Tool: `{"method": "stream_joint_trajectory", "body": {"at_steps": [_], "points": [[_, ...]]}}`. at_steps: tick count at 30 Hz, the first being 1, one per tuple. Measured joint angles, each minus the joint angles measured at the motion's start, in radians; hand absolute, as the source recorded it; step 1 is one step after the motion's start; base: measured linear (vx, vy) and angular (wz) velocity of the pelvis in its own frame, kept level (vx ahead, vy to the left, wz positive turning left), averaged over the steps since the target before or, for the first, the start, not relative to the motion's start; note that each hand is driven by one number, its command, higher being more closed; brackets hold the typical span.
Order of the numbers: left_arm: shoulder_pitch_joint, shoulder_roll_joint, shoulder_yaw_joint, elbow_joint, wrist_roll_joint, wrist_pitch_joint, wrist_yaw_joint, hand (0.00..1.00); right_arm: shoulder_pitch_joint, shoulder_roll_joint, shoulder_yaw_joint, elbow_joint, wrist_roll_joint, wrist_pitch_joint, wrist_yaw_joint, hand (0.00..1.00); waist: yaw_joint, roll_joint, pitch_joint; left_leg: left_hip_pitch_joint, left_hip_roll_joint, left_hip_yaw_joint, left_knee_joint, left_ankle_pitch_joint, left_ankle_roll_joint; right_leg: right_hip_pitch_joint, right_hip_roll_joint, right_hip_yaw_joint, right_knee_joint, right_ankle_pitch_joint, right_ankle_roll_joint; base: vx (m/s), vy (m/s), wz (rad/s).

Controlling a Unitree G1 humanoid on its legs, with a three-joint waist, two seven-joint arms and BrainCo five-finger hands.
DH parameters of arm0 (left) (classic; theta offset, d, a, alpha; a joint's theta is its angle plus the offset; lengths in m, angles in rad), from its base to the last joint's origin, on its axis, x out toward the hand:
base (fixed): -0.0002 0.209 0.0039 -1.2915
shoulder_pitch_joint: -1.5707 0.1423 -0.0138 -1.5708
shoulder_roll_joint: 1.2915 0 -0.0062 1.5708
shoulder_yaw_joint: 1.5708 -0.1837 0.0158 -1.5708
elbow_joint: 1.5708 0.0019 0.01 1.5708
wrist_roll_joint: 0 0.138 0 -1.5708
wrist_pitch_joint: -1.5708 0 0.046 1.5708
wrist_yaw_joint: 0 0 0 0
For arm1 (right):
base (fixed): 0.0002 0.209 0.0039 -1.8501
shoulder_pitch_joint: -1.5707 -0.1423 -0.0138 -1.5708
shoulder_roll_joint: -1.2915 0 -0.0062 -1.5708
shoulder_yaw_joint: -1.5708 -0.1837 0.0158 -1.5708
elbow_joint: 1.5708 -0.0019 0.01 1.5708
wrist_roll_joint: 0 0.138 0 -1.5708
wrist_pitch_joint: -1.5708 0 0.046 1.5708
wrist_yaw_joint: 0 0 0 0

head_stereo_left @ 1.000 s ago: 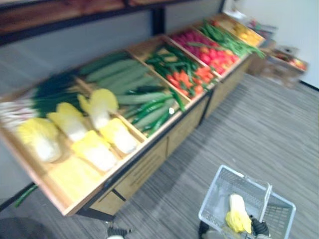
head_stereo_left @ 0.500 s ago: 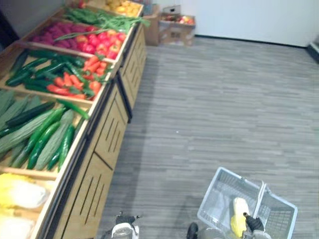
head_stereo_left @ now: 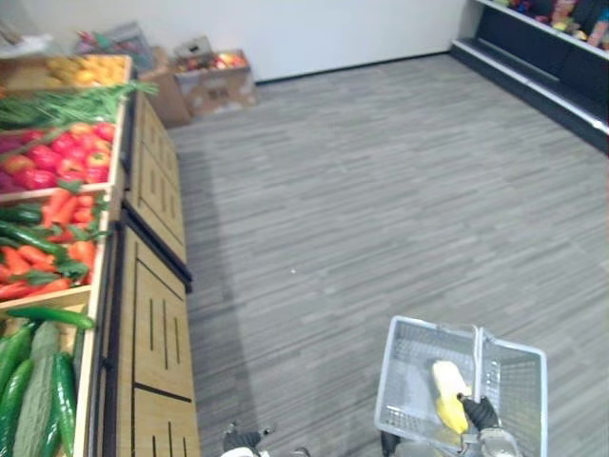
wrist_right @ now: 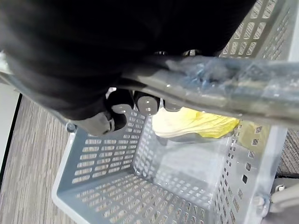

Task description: Pick vegetable in the basket

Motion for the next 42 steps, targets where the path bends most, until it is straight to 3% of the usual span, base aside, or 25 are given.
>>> {"method": "stream_joint_trajectory", "body": {"at_steps": [2,4,5,7,8,11,12,15,18,20,22,23,25,27,28,30,32,35,36,37,38,39,40,41,42], "points": [[0.014,0.008,-0.011,-0.006,0.005,-0.002,-0.003,0.0,0.002,0.003,0.0,0.0,0.0,-0.002,0.001,1.0,0.007,-0.014,-0.003,0.01,-0.032,0.027,0.008,-0.003,0.022,0.0,-0.032,0.015,-0.003,0.005,0.01,0.15,0.23,-0.21],[0.061,-0.002,-0.069,-0.085,0.006,-0.006,-0.003,0.0,0.003,0.003,-0.008,0.0,-0.001,-0.003,0.0,1.0,0.011,-0.011,-0.001,0.022,-0.059,0.024,0.012,-0.013,0.039,0.006,-0.058,0.009,0.019,-0.019,0.037,0.21,0.23,0.07],[0.098,-0.001,-0.093,-0.15,0.018,-0.031,-0.002,0.0,0.003,0.003,-0.026,0.0,-0.002,-0.009,-0.002,1.0,0.013,-0.008,0.007,0.027,-0.072,0.007,0.033,-0.035,0.064,-0.015,-0.07,0.004,0.099,-0.059,0.058,0.2,0.171,0.14],[0.111,-0.006,-0.114,-0.18,0.043,-0.049,-0.007,0.0,0.0,-0.002,-0.065,0.0,0.0,-0.021,-0.009,1.0,0.032,-0.002,0.018,0.033,-0.073,0.008,0.058,-0.064,0.076,-0.085,-0.074,-0.008,0.273,-0.096,0.07,0.12,0.107,0.06],[0.109,-0.001,-0.125,-0.182,0.046,-0.057,-0.015,0.0,-0.003,-0.006,-0.082,-0.003,0.002,-0.029,-0.014,1.0,0.04,0.014,0.02,0.046,-0.074,0.01,0.07,-0.077,0.084,-0.137,-0.078,-0.018,0.408,-0.102,0.067,0.11,0.124,0.18],[0.126,0.049,-0.158,-0.176,0.056,-0.065,-0.037,0.0,-0.004,0.007,-0.086,-0.032,0.005,-0.05,-0.025,1.0,0.033,-0.015,0.052,0.12,-0.093,-0.012,0.112,-0.151,0.116,-0.244,-0.126,-0.03,0.778,-0.089,0.058,0.19,0.09,0.27],[0.136,0.059,-0.157,-0.167,0.057,-0.063,-0.039,0.0,-0.004,0.01,-0.086,-0.04,0.004,-0.057,-0.026,1.0,0.034,-0.024,0.053,0.152,-0.092,-0.017,0.106,-0.166,0.117,-0.27,-0.14,-0.063,0.819,-0.115,0.019,0.24,0.009,0.17],[0.128,0.058,-0.154,-0.163,0.055,-0.05,-0.036,0.0,-0.017,0.009,-0.1,-0.048,0.004,-0.063,-0.028,1.0,0.036,-0.022,0.061,0.161,-0.065,-0.04,0.096,-0.181,0.103,-0.317,-0.138,-0.146,0.708,-0.123,0.005,0.24,-0.045,0.2],[0.087,0.043,-0.146,-0.163,0.053,-0.047,-0.023,0.0,-0.03,0.01,-0.135,-0.037,0.011,-0.061,-0.032,1.0,0.034,-0.002,0.074,0.193,-0.021,-0.071,0.046,-0.188,0.072,-0.341,-0.103,-0.168,0.416,-0.091,0.041,0.35,-0.127,0.29],[0.051,0.029,-0.127,-0.163,0.053,-0.048,-0.006,0.0,-0.033,0.015,-0.168,-0.014,0.023,-0.054,-0.05,1.0,0.031,0.0,0.076,0.258,0.006,-0.104,-0.019,-0.194,0.028,-0.339,-0.094,-0.154,0.159,0.013,0.054,0.49,-0.26,0.44],[0.024,0.011,-0.098,-0.148,0.053,-0.051,0.006,0.0,-0.046,0.017,-0.2,0.001,0.042,-0.04,-0.055,1.0,0.019,0.016,0.082,0.279,0.048,-0.149,-0.018,-0.189,0.006,-0.337,-0.074,-0.157,0.219,0.134,0.051,0.65,-0.42,0.52],[0.01,-0.009,-0.085,-0.143,0.052,-0.053,0.007,0.0,-0.073,0.022,-0.237,0.014,0.043,-0.039,-0.058,1.0,0.021,0.025,0.088,0.263,0.061,-0.18,0.013,-0.141,-0.024,-0.378,-0.077,-0.162,0.356,0.048,0.027,0.63,-0.435,0.43],[0.026,-0.042,-0.07,-0.14,0.051,-0.054,0.011,0.0,-0.081,0.029,-0.279,0.025,0.043,-0.032,-0.065,1.0,0.021,0.027,0.086,0.252,0.067,-0.215,0.089,-0.05,-0.026,-0.388,-0.094,-0.186,0.491,-0.057,0.006,0.55,-0.349,0.38],[0.046,-0.061,-0.057,-0.128,0.047,-0.052,0.013,0.0,-0.076,0.028,-0.276,0.025,0.042,-0.021,-0.065,1.0,0.006,0.032,0.083,0.164,0.083,-0.237,0.268,0.079,-0.027,-0.327,-0.096,-0.24,0.492,-0.116,-0.019,0.58,-0.334,0.57],[0.047,-0.066,-0.034,-0.133,0.033,-0.052,0.01,0.0,-0.064,0.026,-0.273,0.024,0.041,-0.012,-0.065,1.0,0.008,0.03,0.085,0.068,0.102,-0.236,0.436,0.239,-0.032,-0.261,-0.089,-0.274,0.438,-0.139,-0.03,0.55,-0.308,0.59],[0.042,-0.062,-0.015,-0.143,0.021,-0.059,0.01,0.0,-0.064,0.024,-0.265,0.052,0.041,0.006,-0.065,1.0,0.03,0.023,0.093,-0.05,0.159,-0.18,0.675,0.177,-0.037,-0.136,-0.062,-0.29,0.342,-0.144,-0.038,0.52,-0.267,0.35],[0.042,-0.067,-0.002,-0.165,0.016,-0.069,0.01,0.0,-0.043,0.011,-0.241,0.062,0.041,0.026,-0.066,1.0,0.051,0.015,0.101,-0.136,0.142,-0.105,0.807,0.04,-0.016,0.044,-0.056,-0.309,0.228,-0.144,-0.038,0.51,-0.175,0.18],[0.043,-0.076,0.02,-0.204,0.011,-0.075,0.01,0.0,-0.05,0.009,-0.234,0.061,0.041,0.027,-0.065,1.0,0.074,0.02,0.101,-0.269,0.105,-0.028,0.756,-0.032,-0.01,0.121,-0.057,-0.316,0.167,-0.144,-0.037,0.35,0.0,-0.14],[0.042,-0.074,0.031,-0.216,0.011,-0.077,0.01,0.0,-0.06,0.011,-0.234,0.059,0.04,0.028,-0.065,1.0,0.081,0.021,0.101,-0.324,0.096,0.021,0.649,-0.042,0.002,0.139,-0.06,-0.317,0.151,-0.148,-0.032,0.34,0.112,-0.32],[0.042,-0.076,0.041,-0.219,0.012,-0.077,0.011,0.0,-0.056,0.019,-0.234,0.052,0.04,0.028,-0.065,1.0,0.089,0.024,0.1,-0.336,0.093,0.066,0.528,-0.028,0.022,0.156,-0.065,-0.323,0.149,-0.159,-0.013,0.43,0.182,-0.29],[0.047,-0.082,0.047,-0.216,0.016,-0.074,0.012,0.0,-0.039,0.024,-0.234,0.032,0.04,0.028,-0.066,1.0,0.098,0.046,0.096,-0.337,0.087,0.118,0.331,0.071,0.071,0.196,-0.056,-0.334,0.147,-0.192,0.033,0.32,0.16,-0.05],[0.044,-0.085,0.049,-0.214,0.013,-0.074,0.009,0.0,-0.026,0.037,-0.234,0.025,0.04,0.029,-0.066,1.0,0.098,0.045,0.099,-0.335,0.083,0.14,0.317,0.058,0.138,0.219,-0.054,-0.336,0.144,-0.214,0.053,0.43,0.205,0.51],[0.033,-0.069,0.05,-0.213,0.027,-0.073,0.009,0.0,-0.016,0.058,-0.227,0.025,0.04,0.037,-0.069,1.0,0.094,0.006,0.088,-0.32,0.028,0.164,0.278,0.064,0.143,0.234,-0.097,-0.357,0.122,-0.217,0.047,0.43,0.202,0.83],[0.034,-0.068,0.055,-0.227,0.036,-0.073,0.009,0.0,-0.004,0.061,-0.22,0.019,0.039,0.032,-0.065,1.0,0.099,-0.02,0.081,-0.324,0.007,0.223,0.245,0.065,0.146,0.24,-0.113,-0.38,0.088,-0.181,0.036,0.42,0.195,0.91],[0.033,-0.064,0.059,-0.23,0.042,-0.073,0.009,0.0,-0.007,0.065,-0.216,0.02,0.039,0.029,-0.067,1.0,0.098,-0.027,0.081,-0.325,0.012,0.282,0.245,0.065,0.146,0.248,-0.117,-0.389,0.075,-0.162,0.037,0.44,0.226,0.98]]}}
